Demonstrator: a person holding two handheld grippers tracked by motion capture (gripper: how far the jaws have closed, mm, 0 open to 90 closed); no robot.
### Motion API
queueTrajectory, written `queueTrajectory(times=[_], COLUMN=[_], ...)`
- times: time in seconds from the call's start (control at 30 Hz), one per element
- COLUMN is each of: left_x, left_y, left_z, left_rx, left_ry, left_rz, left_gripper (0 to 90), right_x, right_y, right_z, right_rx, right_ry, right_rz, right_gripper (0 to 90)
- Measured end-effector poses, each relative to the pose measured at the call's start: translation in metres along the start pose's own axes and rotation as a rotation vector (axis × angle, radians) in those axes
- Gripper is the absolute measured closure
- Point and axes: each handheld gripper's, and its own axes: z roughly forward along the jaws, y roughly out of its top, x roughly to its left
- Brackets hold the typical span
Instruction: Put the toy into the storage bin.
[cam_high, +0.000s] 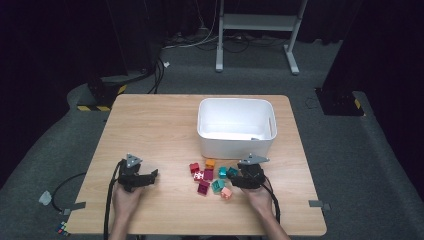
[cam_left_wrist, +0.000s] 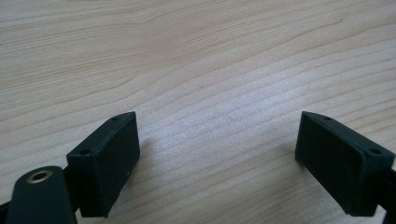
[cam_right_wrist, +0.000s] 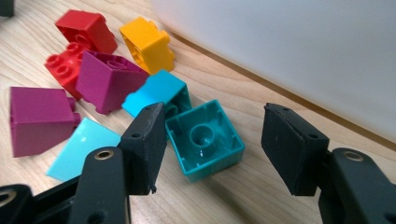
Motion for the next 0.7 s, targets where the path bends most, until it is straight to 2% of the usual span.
queueTrajectory(times=[0.43,0.53,0.7], left_x=[0.0,0.0,0.0], left_y=[0.0,0.0,0.0], left_z=[0.0,0.0,0.0], left_rx=[0.0,0.0,0.0], left_ry=[0.0,0.0,0.0], left_rz=[0.0,0.0,0.0], left_gripper=[13.8,13.8,13.8], right_x=[-0.0005,0.0005,0.0016], right_y=[-0.0015,-0.0014,-0.0014], right_z=[0.0041,0.0051,0.005], right_rx=[0.011,0.018,0.017], right_ry=[-0.032,-0.045,-0.055], right_rz=[-0.002,-0.016,-0.03], right_gripper=[50.3,56.6,58.5])
